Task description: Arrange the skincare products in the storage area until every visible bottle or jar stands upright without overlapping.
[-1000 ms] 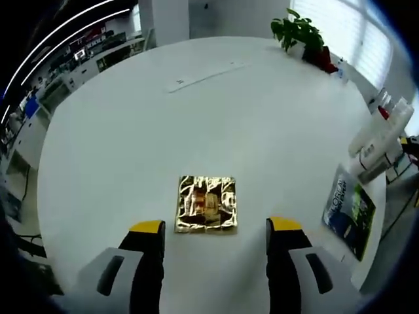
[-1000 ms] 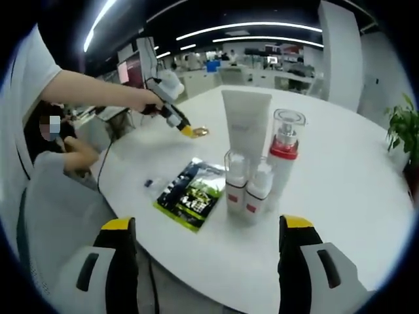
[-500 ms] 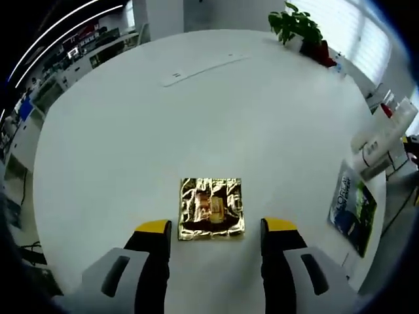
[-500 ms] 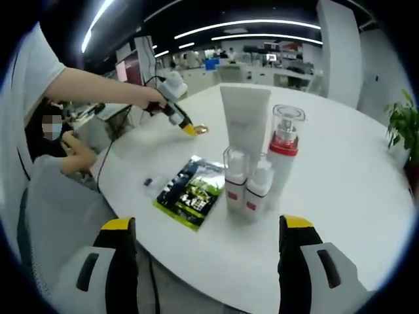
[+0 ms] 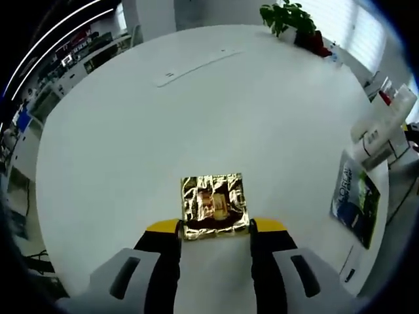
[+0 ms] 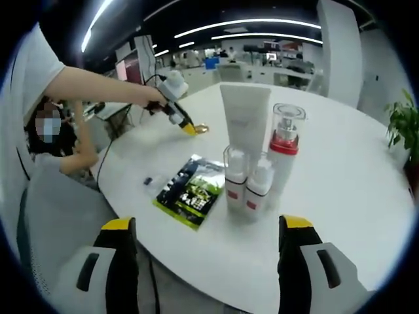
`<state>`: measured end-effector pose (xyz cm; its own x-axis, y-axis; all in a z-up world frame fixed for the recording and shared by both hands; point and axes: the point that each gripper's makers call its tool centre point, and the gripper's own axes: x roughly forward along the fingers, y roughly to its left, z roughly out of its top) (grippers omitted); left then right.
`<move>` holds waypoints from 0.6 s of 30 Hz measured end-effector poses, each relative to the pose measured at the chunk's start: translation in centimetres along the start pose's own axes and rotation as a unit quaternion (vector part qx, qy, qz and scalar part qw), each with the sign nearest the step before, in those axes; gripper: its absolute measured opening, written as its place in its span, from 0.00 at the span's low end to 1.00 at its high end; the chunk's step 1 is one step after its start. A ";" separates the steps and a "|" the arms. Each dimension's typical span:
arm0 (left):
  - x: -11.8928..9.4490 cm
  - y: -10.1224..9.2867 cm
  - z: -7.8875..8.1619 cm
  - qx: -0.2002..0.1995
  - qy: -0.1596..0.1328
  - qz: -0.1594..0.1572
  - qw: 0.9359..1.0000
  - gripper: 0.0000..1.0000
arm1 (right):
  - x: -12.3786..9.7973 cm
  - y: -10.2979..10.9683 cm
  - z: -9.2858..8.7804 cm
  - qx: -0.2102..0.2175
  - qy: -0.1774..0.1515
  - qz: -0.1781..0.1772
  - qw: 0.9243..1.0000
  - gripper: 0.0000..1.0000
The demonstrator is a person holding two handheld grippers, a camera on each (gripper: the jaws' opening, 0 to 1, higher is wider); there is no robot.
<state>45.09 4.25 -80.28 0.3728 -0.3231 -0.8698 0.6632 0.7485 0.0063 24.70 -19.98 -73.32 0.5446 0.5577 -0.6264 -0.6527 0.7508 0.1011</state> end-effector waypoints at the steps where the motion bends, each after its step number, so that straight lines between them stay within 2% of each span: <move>1: -0.1 -0.1 0.0 0.000 0.000 0.000 1.000 0.39 | 0.0 0.0 0.0 0.000 0.000 0.000 1.000 0.88; 2: 0.7 1.3 0.1 0.002 0.002 -0.002 1.000 0.39 | 0.0 0.0 0.0 0.000 0.000 0.000 1.000 0.88; 6: 0.6 1.6 -0.4 0.006 0.002 -0.003 1.000 0.39 | 0.0 0.0 0.0 -0.001 0.001 0.000 1.000 0.88; 13: -0.3 1.9 0.0 0.014 -0.011 0.000 1.000 0.39 | 0.0 0.0 0.1 -0.003 -0.003 0.001 1.000 0.88; 18: -0.2 2.4 -0.3 0.017 -0.013 0.001 1.000 0.39 | -0.1 0.0 0.3 -0.006 -0.006 0.002 1.000 0.88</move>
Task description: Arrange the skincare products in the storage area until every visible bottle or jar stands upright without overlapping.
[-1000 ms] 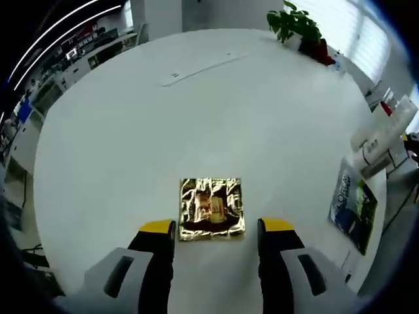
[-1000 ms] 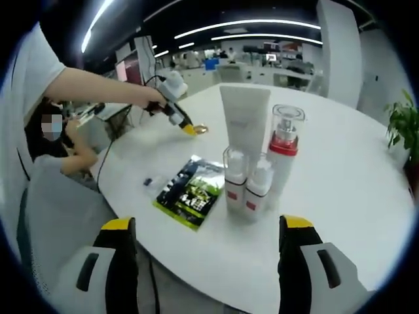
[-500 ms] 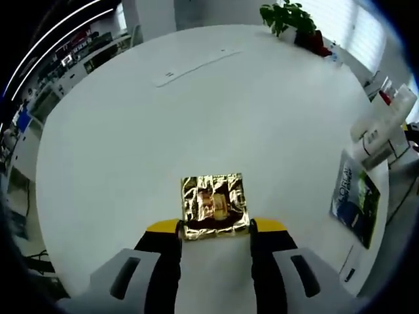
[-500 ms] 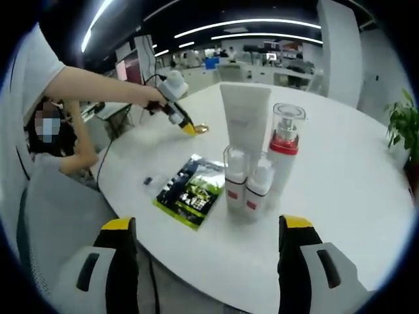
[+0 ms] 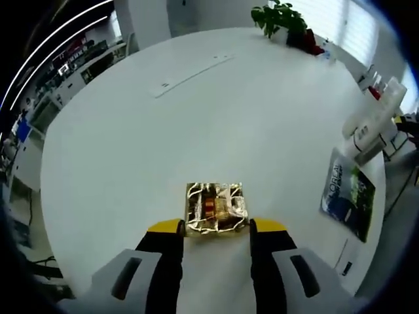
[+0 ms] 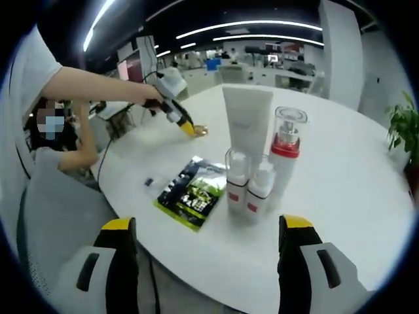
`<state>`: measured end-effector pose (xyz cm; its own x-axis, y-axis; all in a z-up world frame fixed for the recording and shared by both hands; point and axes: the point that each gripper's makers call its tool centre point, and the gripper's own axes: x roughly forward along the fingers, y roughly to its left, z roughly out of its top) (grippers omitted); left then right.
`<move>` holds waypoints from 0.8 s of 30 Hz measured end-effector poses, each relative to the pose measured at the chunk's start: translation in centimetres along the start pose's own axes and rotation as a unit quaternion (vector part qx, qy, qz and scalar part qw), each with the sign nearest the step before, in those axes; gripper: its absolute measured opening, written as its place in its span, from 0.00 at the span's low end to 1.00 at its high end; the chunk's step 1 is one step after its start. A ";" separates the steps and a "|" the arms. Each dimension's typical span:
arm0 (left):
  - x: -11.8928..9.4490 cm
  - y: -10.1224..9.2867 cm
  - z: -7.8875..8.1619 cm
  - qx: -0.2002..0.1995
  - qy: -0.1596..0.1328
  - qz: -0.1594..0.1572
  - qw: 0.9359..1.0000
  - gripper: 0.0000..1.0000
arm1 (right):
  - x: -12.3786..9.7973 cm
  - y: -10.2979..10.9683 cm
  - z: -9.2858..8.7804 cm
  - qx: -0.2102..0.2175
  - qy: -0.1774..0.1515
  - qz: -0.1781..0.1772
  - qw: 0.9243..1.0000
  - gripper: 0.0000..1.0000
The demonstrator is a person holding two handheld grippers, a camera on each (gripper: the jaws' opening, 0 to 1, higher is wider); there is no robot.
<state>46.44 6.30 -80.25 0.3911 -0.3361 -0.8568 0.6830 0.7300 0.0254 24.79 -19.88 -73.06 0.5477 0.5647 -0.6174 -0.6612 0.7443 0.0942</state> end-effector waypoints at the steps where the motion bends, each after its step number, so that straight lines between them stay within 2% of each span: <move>1: 0.0 0.3 0.0 0.001 -0.001 0.001 1.000 0.39 | 0.0 0.0 0.0 -0.001 0.000 0.001 1.000 0.88; 5: -0.1 0.9 0.2 0.004 -0.004 0.003 1.000 0.38 | 0.0 0.1 0.1 -0.004 -0.002 0.002 1.000 0.88; 15: -1.6 1.0 1.0 0.007 -0.027 0.001 1.000 0.38 | -0.1 0.2 0.7 -0.009 -0.017 0.002 1.000 0.88; 19: -3.8 -1.5 1.1 0.026 -0.037 -0.006 0.999 0.38 | -0.2 0.2 1.0 -0.012 -0.025 0.002 1.000 0.88; 20: -3.4 -1.5 0.8 0.030 -0.037 -0.006 0.999 0.38 | -0.2 0.3 1.1 -0.013 -0.027 0.002 1.000 0.88; 24: -4.3 -2.1 0.8 0.035 -0.042 -0.008 0.998 0.38 | -0.3 0.5 1.3 -0.019 -0.034 0.005 0.999 0.88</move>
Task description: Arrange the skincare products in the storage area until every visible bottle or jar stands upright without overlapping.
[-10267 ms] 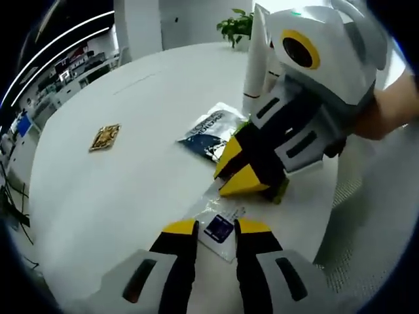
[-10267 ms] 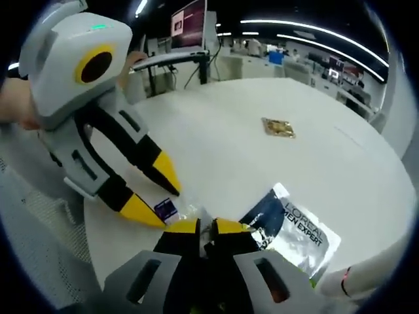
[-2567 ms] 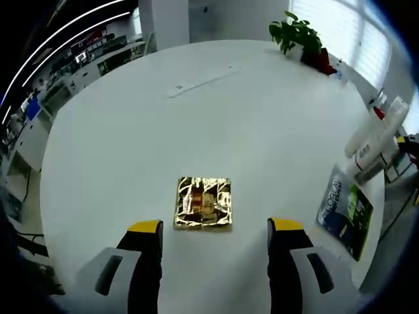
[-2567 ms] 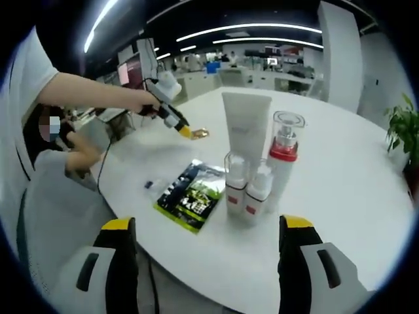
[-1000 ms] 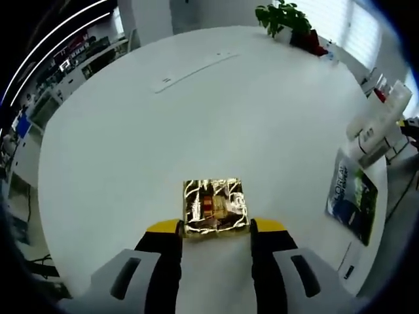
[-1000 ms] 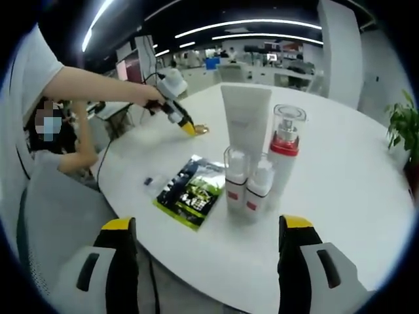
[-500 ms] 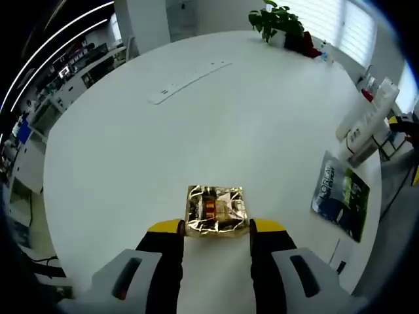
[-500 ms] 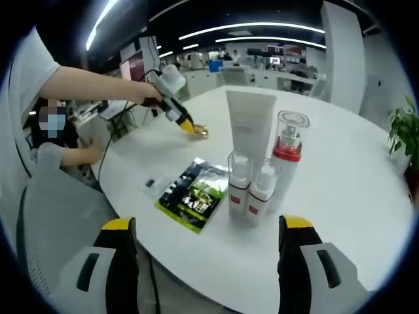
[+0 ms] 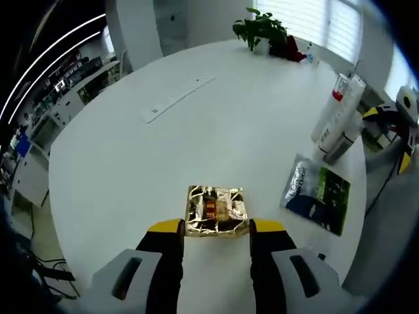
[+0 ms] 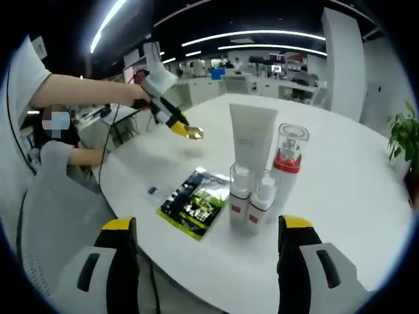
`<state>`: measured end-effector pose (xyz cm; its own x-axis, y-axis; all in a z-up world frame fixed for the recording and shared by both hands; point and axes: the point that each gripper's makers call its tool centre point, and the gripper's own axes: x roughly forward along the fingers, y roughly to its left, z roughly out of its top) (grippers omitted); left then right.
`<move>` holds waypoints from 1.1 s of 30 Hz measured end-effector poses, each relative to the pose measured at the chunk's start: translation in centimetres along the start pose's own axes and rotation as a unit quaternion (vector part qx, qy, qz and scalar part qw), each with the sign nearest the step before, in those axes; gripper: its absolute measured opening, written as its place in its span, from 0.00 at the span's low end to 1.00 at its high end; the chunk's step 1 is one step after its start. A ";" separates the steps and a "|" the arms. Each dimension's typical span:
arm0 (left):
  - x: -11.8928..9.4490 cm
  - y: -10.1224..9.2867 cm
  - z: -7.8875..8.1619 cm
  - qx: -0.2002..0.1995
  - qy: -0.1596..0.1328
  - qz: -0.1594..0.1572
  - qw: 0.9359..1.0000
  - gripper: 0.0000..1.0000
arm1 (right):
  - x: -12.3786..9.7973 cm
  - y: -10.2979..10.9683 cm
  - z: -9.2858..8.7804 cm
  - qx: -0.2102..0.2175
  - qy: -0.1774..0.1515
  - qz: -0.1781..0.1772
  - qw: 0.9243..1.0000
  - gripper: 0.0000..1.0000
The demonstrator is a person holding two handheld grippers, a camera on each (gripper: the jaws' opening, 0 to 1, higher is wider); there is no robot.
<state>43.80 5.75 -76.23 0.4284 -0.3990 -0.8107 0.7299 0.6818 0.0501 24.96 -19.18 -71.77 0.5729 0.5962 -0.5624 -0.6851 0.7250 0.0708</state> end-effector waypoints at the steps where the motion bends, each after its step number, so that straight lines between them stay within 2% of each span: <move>1: -0.4 -0.3 0.1 0.001 -0.002 0.000 1.000 0.38 | 0.0 0.1 0.1 -0.001 -0.002 0.001 1.000 0.87; 12: -4.8 -4.2 0.7 0.014 -0.034 0.000 0.999 0.38 | -0.2 1.1 0.7 -0.024 -0.009 0.015 1.000 0.86; 17: -5.8 -4.7 0.1 0.017 -0.035 0.001 0.999 0.38 | -0.2 1.2 0.8 -0.030 -0.011 0.018 0.999 0.86; 19: -6.5 -5.7 -0.4 0.015 -0.036 0.001 0.999 0.38 | -0.3 1.4 0.9 -0.032 -0.013 0.019 0.999 0.86; 20: -6.4 -5.5 -0.1 0.014 -0.037 0.001 0.999 0.38 | -0.3 1.4 1.0 -0.034 -0.013 0.019 0.999 0.86; 22: -6.8 -6.1 -0.5 0.015 -0.037 0.000 0.999 0.38 | -0.3 1.4 1.1 -0.036 -0.014 0.020 0.999 0.85; 33: -9.3 -9.2 -0.3 0.022 -0.060 -0.006 0.998 0.38 | 0.0 2.6 1.1 -0.059 -0.012 0.043 0.997 0.83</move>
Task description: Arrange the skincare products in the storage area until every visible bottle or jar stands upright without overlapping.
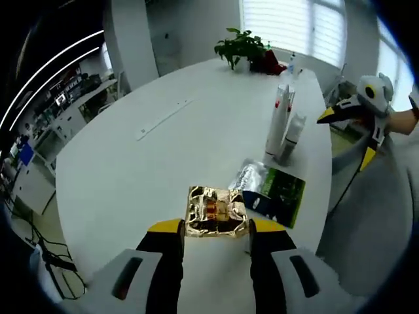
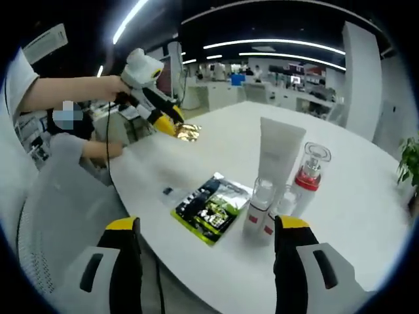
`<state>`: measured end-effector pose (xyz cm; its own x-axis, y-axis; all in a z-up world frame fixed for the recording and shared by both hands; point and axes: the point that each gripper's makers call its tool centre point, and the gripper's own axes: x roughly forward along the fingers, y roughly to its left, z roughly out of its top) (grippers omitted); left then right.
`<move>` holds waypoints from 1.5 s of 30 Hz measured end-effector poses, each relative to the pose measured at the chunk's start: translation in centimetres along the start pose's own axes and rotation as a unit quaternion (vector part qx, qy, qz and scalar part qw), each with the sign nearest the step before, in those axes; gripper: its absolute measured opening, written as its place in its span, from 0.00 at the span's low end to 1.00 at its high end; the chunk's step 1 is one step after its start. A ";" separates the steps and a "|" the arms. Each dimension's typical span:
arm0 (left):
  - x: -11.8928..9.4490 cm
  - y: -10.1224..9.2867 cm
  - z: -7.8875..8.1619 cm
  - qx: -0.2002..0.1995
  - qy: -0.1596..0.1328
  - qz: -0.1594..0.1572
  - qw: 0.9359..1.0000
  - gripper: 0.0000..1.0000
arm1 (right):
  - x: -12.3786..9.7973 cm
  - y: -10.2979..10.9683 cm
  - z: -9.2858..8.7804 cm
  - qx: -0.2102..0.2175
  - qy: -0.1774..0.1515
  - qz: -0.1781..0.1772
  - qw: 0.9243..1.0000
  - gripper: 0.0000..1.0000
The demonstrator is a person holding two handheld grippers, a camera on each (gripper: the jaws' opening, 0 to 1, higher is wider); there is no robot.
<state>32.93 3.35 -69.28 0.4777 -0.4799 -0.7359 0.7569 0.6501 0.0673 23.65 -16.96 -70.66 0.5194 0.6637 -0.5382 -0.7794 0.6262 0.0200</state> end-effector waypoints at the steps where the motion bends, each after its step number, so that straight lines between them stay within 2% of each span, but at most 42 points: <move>1: -0.6 -0.8 0.1 0.001 -0.005 -0.001 1.000 0.38 | 0.0 0.1 0.0 -0.001 0.000 0.001 1.000 0.83; 4: -0.6 -1.2 0.3 0.002 -0.016 -0.005 1.000 0.38 | 0.1 0.3 0.0 -0.001 -0.001 0.008 1.000 0.81; 7: -1.9 -2.7 0.9 0.008 -0.030 -0.014 0.999 0.38 | 0.1 0.6 0.1 -0.003 -0.003 0.015 1.000 0.77; 12: -2.7 -4.2 1.0 0.026 -0.041 -0.022 0.999 0.38 | 0.2 1.1 0.1 -0.015 0.002 0.020 1.000 0.76; 16: -3.4 -5.1 0.9 0.039 -0.049 -0.029 0.998 0.38 | 0.2 1.7 0.8 -0.016 -0.015 0.037 0.999 0.73; 17: -3.5 -5.4 1.0 0.040 -0.052 -0.032 0.997 0.38 | 0.2 2.1 0.9 -0.007 -0.017 0.049 0.999 0.69; 20: -3.8 -5.8 1.2 0.049 -0.064 -0.032 0.996 0.38 | 0.2 3.8 0.1 -0.002 0.005 0.103 0.995 0.47; 21: -3.9 -6.1 1.3 0.053 -0.067 -0.034 0.996 0.38 | 0.3 4.2 0.1 0.004 0.005 0.115 0.993 0.44; 23: -4.1 -6.8 1.6 0.057 -0.075 -0.039 0.995 0.38 | 0.6 4.2 0.4 0.004 0.001 0.111 0.994 0.49; 25: -4.3 -7.9 2.1 0.066 -0.080 -0.049 0.993 0.38 | 0.8 4.5 0.7 0.008 -0.003 0.123 0.992 0.58; 29: -4.5 -9.3 2.7 0.082 -0.083 -0.058 0.992 0.38 | 0.9 5.4 1.3 0.034 -0.013 0.167 0.985 0.54; 31: -4.6 -10.2 3.1 0.096 -0.086 -0.066 0.989 0.38 | 0.9 5.9 1.6 0.045 -0.015 0.186 0.981 0.55; 35: -4.6 -11.7 3.7 0.125 -0.089 -0.083 0.985 0.38 | 0.9 6.1 2.1 0.055 -0.020 0.199 0.978 0.55; 38: -4.7 -13.0 4.2 0.142 -0.094 -0.098 0.981 0.38 | 0.6 6.9 3.2 0.087 -0.040 0.224 0.970 0.55; 39: -4.7 -13.6 4.5 0.152 -0.095 -0.104 0.978 0.38 | 0.3 7.5 4.1 0.109 -0.059 0.247 0.961 0.55; 40: -4.7 -13.9 4.5 0.157 -0.094 -0.107 0.977 0.38 | 0.1 7.7 4.4 0.125 -0.064 0.256 0.957 0.54; 42: -4.7 -14.6 4.7 0.168 -0.093 -0.116 0.974 0.38 | 0.2 7.7 4.6 0.125 -0.067 0.257 0.956 0.48; 45: -4.8 -15.4 5.0 0.177 -0.096 -0.130 0.971 0.38 | 0.3 7.9 4.9 0.170 -0.071 0.269 0.945 0.43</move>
<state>21.25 -7.33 -63.42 0.2981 -0.7246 -0.6213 0.9528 0.2655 0.1475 19.34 -9.83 -66.53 0.1409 0.9567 -0.2548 -0.7996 0.2617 0.5406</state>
